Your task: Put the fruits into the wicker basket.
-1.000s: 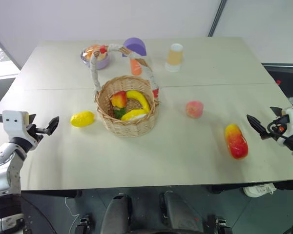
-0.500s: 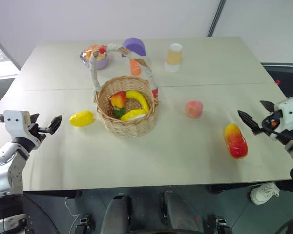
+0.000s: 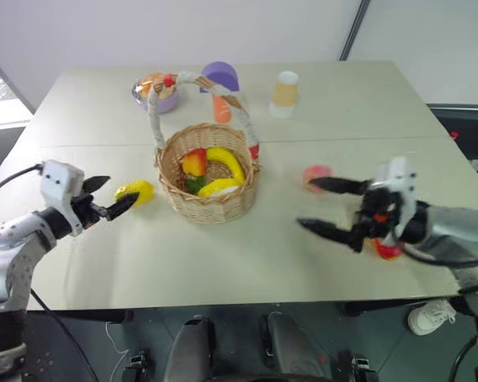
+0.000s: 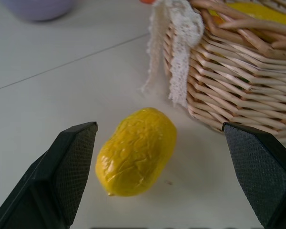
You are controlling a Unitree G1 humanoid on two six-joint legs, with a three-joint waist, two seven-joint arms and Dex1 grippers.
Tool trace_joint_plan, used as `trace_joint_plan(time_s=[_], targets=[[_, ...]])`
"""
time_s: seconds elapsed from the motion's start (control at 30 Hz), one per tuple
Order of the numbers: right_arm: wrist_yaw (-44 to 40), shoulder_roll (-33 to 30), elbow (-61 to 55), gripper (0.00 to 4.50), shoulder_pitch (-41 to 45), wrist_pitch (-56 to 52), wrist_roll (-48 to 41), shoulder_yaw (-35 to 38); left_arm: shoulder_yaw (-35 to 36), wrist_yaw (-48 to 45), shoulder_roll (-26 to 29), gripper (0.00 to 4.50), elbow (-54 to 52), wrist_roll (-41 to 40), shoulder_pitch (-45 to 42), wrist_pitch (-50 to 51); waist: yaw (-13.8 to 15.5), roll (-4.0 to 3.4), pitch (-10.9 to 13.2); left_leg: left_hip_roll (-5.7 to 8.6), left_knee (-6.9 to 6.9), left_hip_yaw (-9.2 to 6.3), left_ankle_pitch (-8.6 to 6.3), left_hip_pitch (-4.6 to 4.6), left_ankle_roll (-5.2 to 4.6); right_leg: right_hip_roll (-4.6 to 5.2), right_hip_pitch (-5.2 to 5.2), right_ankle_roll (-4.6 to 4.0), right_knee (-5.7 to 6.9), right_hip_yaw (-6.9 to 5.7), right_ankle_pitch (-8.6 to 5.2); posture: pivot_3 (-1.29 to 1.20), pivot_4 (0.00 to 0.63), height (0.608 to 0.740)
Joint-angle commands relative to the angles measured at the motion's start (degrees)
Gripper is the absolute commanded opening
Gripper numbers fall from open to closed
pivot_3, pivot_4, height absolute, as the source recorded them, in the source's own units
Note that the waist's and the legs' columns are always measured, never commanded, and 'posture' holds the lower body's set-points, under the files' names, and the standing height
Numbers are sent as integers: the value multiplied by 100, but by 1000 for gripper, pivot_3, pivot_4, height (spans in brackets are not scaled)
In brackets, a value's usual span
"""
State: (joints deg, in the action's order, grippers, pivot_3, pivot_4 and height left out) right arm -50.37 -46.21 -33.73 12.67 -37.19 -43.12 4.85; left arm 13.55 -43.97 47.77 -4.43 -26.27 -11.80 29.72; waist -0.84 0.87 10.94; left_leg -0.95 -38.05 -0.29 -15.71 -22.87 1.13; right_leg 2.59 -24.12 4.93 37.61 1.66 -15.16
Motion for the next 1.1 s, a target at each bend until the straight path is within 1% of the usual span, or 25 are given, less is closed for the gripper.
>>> trace_joint_plan(time_s=[0.03, 0.17, 0.3, 0.4, 0.47, 0.53, 0.57, 0.6, 0.67, 0.7, 0.73, 0.83, 0.87, 0.9, 0.97, 1.03, 1.1], targets=[[96, 172, -228, 4456, 320, 44, 170, -435, -560, -268, 220, 4500, 370, 517, -563, -174, 1, 0, 0, 0, -1, 0, 0, -1, 0, -1, 0, 0, 0, -1, 0, 0, 150, 740], [121, 353, -156, 4456, 441, 163, 415, -786, -1255, -577, 236, 4500, 1143, 1119, -1291, -450, 10, 3, -1, 3, -2, 0, 0, -18, -1, -3, -10, 1, -5, -6, 0, 0, 150, 740], [121, 476, -59, 4456, 448, 310, 649, -944, -1764, -1013, 237, 4500, 1941, 1597, -1755, -812, 3, 3, -1, 4, -10, 2, 0, -42, -1, -3, -29, 1, -4, -16, 0, 0, 150, 740], [154, 576, -10, 4456, 431, 419, 824, -1009, -2058, -1257, 217, 4500, 2649, 1954, -2121, -1049, 6, 3, -1, 4, -13, 1, 0, -43, -1, -5, -29, 1, -3, -19, 0, 0, 150, 740], [188, 627, -20, 4456, 414, 457, 900, -1035, -2161, -1376, 216, 4500, 2941, 2122, -2257, -1189, 3, 3, -1, 5, -13, 2, 0, -43, -1, -5, -29, 1, -2, -19, 0, 0, 150, 740], [280, 692, -78, 4500, 332, 496, 981, -1040, -2146, -1431, 149, 3964, 3244, 2165, -2443, -1285, 6, 3, -2, 5, -13, 0, 0, -43, -1, -5, -29, 1, -2, -20, 0, 0, 150, 740], [312, 719, -104, 4500, 302, 505, 1012, -1040, -2128, -1434, 126, 3627, 3348, 2182, -2502, -1328, 7, 3, -2, 5, -13, 1, 1, -43, -1, -4, -29, 1, -1, -19, 0, 0, 150, 740], [342, 738, -126, 4500, 277, 511, 1039, -1040, -2105, -1489, 128, 3187, 3375, 2172, -2509, -1359, -1, 3, -2, 5, -14, -1, 1, -43, -1, -5, -29, 1, 1, -20, 0, 0, 150, 740], [386, 770, -161, 4500, 257, 509, 1073, -1039, -2085, -1556, 166, 2107, 3383, 2200, -2477, -1438, -10, 3, -2, 4, -15, 1, 1, -42, -1, -5, -29, 1, 3, -19, 0, 0, 150, 740], [410, 785, -177, 4500, 247, 510, 1086, -1040, -2057, -1527, 185, 1849, 3386, 2217, -2454, -1441, -10, 3, -2, 3, -15, 0, 1, -42, -1, -4, -29, 1, 4, -19, 0, 0, 150, 740], [430, 800, -188, 4500, 245, 510, 1100, -1040, -2002, -1482, 217, 1824, 3385, 2218, -2429, -1444, -12, 3, -2, 3, -15, 0, 1, -42, -1, -5, -29, 1, 6, -19, 0, 0, 150, 740], [498, 820, -215, 4500, 267, 492, 1122, -1003, -1478, -1466, 366, 1824, 3102, 1842, -2212, -1383, -38, 4, -2, 2, -16, -2, 1, -40, -1, -5, -31, 1, 11, -18, 0, 0, 150, 740], [507, 808, -212, 4500, 276, 489, 1128, -968, -1132, -1544, 402, 1824, 2764, 1509, -2055, -1203, -47, 5, -1, 0, -16, -4, 1, -41, -1, -4, -35, 1, 13, -17, 0, 0, 150, 740], [507, 790, -204, 4500, 285, 487, 1130, -932, -800, -1649, 427, 1824, 2359, 1157, -1876, -989, -45, 6, 0, -2, -16, -7, 1, -42, -1, -4, -40, 1, 15, -15, 0, 0, 150, 740], [482, 737, -142, 4500, 334, 488, 1127, -839, -40, -1797, 446, 1824, 1002, 220, -1377, -281, -25, 12, 4, -8, -16, -12, 1, -46, -1, -3, -44, 0, 18, -15, 0, 0, 150, 740], [460, 711, -41, 4500, 407, 500, 1141, -781, 120, -1493, 349, 1824, -221, -183, -1163, 276, 22, 14, 4, -19, -20, -16, 1, -51, 0, 6, -44, 1, 19, -16, 0, 0, 150, 740], [445, 716, 56, 4500, 470, 519, 1170, -777, 4, -986, 50, 1824, -965, -405, -1278, 714, 84, 15, 2, -6, -25, -26, 1, -50, 0, 19, -33, 1, 17, -20, 0, 0, 150, 740]])
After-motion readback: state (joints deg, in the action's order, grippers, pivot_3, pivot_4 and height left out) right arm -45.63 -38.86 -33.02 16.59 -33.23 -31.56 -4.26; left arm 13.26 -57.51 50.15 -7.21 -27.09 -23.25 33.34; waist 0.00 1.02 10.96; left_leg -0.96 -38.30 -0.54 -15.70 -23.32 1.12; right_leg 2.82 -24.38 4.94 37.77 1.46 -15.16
